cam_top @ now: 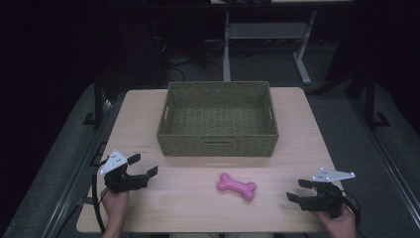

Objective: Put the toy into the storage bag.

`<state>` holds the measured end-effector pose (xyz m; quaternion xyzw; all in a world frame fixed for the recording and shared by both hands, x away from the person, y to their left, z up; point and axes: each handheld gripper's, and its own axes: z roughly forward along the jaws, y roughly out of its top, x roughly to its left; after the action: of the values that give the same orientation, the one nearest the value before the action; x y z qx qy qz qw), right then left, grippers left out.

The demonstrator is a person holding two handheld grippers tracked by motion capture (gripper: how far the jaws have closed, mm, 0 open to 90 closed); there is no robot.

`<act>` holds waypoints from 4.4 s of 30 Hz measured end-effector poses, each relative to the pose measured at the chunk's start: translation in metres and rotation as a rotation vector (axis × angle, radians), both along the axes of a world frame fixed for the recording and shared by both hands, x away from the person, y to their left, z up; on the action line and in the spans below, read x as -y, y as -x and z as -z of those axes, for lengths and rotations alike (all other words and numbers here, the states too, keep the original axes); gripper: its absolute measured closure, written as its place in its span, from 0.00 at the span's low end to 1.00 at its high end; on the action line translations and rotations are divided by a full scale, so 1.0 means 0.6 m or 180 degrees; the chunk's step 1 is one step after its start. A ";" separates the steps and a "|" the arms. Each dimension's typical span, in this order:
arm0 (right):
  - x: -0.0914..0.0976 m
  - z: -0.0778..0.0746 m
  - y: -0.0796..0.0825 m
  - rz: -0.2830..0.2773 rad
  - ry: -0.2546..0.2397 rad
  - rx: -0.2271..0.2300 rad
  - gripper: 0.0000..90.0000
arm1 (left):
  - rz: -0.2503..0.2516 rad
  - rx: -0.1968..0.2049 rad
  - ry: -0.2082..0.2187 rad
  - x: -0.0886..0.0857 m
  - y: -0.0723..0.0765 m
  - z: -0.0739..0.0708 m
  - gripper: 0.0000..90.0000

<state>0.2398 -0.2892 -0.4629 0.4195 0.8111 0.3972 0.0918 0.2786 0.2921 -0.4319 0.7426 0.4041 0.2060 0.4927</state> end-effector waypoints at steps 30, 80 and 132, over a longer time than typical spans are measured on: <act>-0.063 -0.060 -0.042 -0.0488 0.0291 -0.0082 0.25 | 0.0011 -0.0025 -0.0051 0.003 -0.002 0.004 0.15; -0.221 -0.110 -0.099 -0.1426 0.0759 -0.0244 0.23 | -0.0029 0.0030 -0.0062 0.001 -0.002 0.003 0.15; -0.313 -0.054 -0.122 -0.1789 0.1202 -0.0396 0.46 | -0.0043 0.0034 -0.0017 -0.006 -0.001 0.001 0.15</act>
<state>0.3127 -0.1012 -0.4304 0.1787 0.9582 0.2235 0.0051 0.2795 0.2955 -0.4327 0.7401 0.4060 0.2143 0.4914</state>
